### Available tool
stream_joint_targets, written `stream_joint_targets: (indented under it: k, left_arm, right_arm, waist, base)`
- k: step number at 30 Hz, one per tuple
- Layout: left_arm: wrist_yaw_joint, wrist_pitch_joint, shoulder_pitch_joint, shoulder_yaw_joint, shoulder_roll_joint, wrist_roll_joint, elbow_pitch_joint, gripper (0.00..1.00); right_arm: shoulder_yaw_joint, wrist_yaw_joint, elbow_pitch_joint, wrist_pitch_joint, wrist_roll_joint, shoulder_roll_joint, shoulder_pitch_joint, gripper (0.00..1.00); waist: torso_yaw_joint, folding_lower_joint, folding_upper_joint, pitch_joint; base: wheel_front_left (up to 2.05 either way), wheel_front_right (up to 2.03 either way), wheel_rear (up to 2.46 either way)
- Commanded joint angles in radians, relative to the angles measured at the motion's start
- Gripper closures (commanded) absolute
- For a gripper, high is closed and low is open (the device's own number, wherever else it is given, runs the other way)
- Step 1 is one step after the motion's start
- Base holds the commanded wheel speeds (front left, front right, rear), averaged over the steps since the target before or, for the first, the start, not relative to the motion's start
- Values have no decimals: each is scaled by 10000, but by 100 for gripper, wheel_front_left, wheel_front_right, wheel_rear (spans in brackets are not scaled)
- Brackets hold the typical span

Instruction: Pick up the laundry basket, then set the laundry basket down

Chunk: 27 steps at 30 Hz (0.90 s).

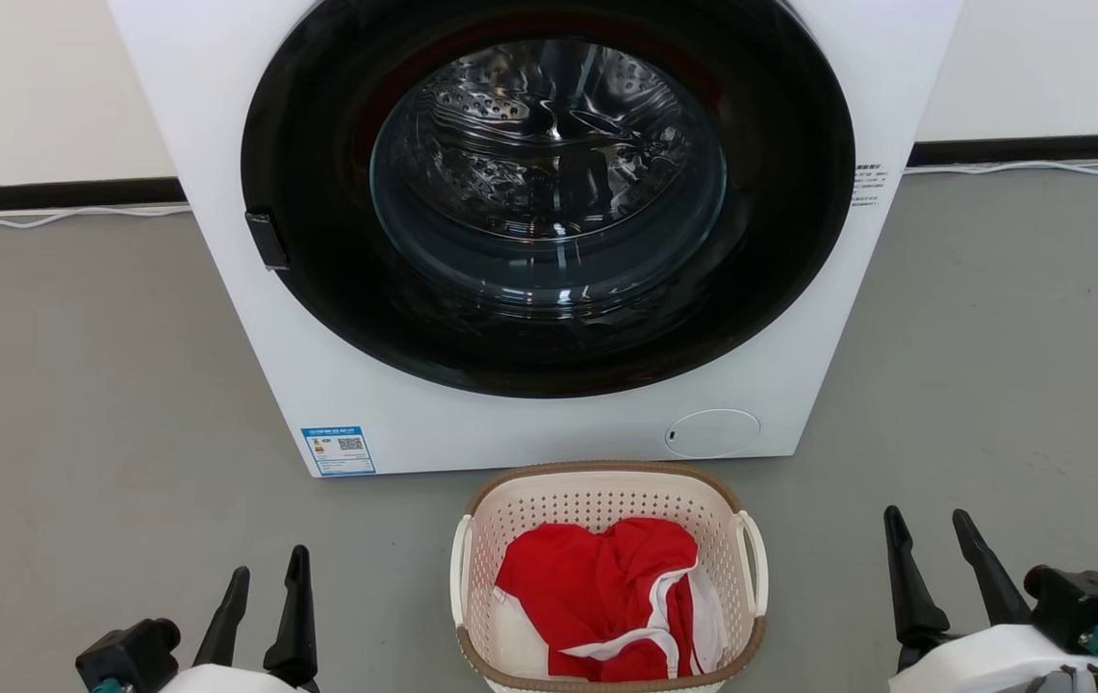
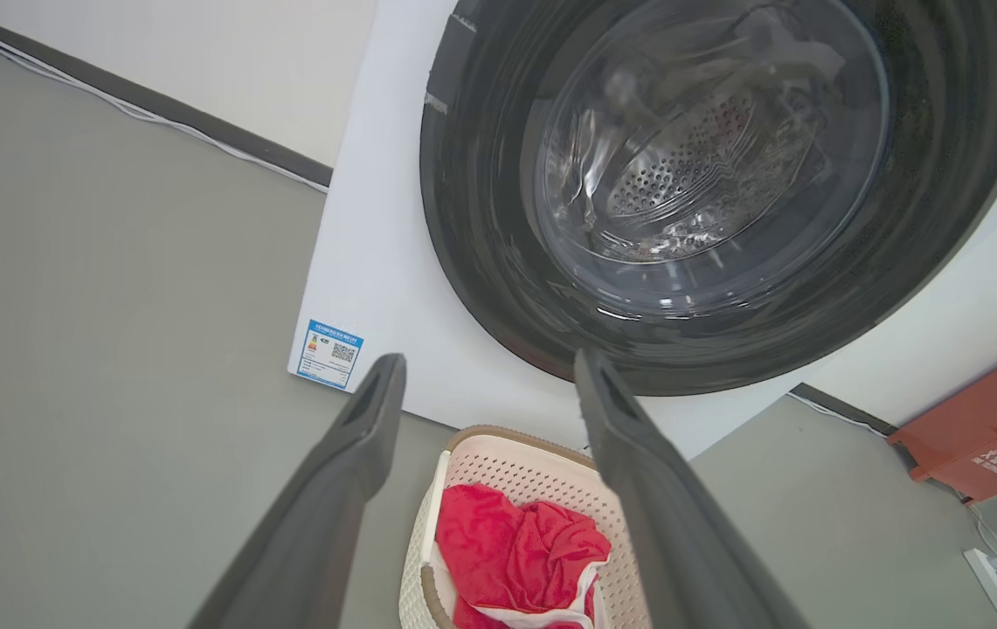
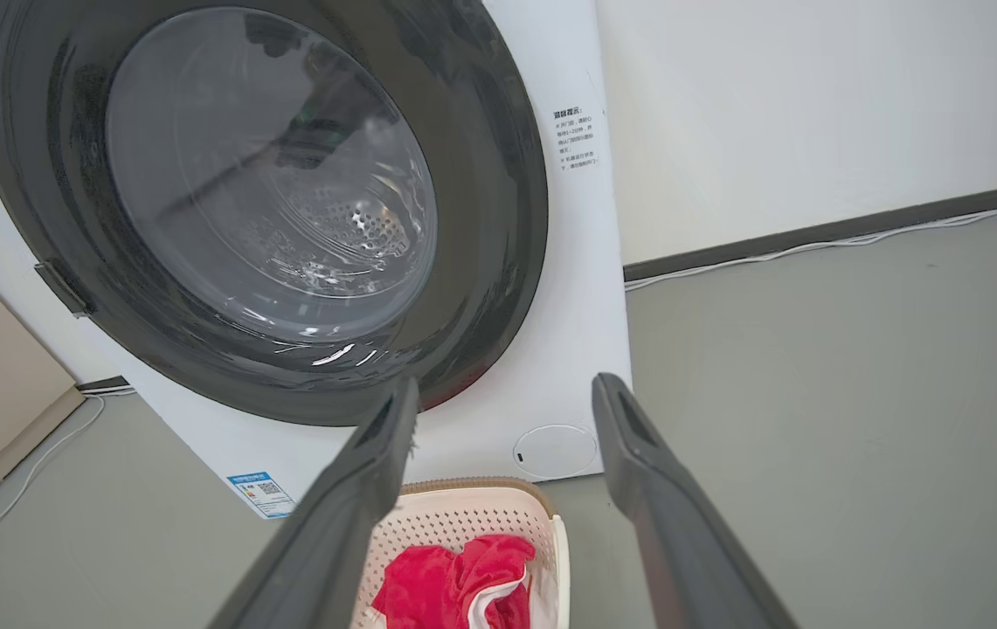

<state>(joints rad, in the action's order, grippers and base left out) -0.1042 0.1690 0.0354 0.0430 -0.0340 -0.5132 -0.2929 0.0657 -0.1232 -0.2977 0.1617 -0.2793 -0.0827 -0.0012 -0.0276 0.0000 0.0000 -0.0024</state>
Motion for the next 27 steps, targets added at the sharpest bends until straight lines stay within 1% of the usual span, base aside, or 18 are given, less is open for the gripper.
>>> stream_joint_targets:
  k: [1,27]
  left_arm:
    - [69,160,-104,259,-121,381,295,0]
    - [128,903,14,269,-160,3251,327,0]
  right_arm:
    - [-202,-59,246,244,436,-131,-216,0]
    - [-388,-75,339,976,3778,-125,-107,0]
  waist:
    - [-7,0,0,0]
    - [-6,0,0,76]
  base:
    - [0,0,0]
    - [0,0,0]
